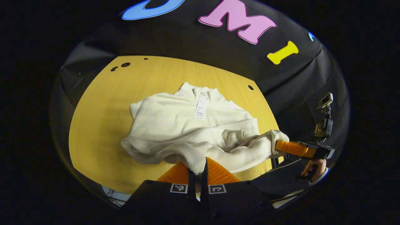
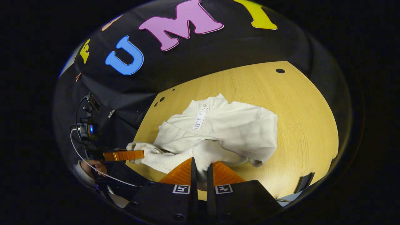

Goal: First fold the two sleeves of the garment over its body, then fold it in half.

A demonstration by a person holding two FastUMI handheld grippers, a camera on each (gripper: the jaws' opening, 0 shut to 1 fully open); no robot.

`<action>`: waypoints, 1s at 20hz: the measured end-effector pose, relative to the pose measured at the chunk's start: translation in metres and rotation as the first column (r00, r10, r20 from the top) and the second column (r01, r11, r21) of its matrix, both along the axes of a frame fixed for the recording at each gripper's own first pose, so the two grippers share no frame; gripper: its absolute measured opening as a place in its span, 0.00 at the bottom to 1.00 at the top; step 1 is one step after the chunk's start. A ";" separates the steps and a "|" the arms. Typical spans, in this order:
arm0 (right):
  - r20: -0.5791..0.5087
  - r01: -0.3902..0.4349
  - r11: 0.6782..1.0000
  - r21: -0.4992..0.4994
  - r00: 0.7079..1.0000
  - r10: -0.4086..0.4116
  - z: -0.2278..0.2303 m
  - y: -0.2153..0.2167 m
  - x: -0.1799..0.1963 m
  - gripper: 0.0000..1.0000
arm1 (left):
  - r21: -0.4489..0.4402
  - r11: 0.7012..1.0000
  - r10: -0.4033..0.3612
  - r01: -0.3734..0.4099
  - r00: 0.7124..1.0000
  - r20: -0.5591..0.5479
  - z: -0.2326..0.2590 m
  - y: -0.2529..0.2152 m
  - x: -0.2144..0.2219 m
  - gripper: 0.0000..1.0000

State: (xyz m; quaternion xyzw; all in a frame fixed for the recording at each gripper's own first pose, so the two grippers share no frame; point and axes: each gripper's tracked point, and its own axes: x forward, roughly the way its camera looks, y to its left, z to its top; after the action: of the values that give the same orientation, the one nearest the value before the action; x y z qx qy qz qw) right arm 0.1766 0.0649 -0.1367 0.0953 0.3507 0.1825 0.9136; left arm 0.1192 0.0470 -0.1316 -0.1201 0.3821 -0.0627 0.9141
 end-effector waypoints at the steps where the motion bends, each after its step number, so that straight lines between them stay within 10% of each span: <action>1: 0.004 0.018 1.000 0.005 1.000 -0.018 0.000 0.000 0.010 0.14 | -0.002 1.000 0.016 -0.016 1.000 0.003 0.002 0.003 0.007 0.10; 20: -0.119 0.114 0.991 -0.073 0.985 -0.122 -0.096 -0.013 0.121 0.14 | 0.050 0.990 0.136 -0.130 0.984 -0.118 -0.084 0.024 0.143 0.10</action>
State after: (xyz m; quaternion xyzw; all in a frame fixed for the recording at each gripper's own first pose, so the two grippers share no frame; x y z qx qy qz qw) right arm 0.2976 0.0517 -0.2330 0.0967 0.4059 0.1103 0.9021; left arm 0.2617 0.0713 -0.2156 -0.1296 0.4292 0.0140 0.8938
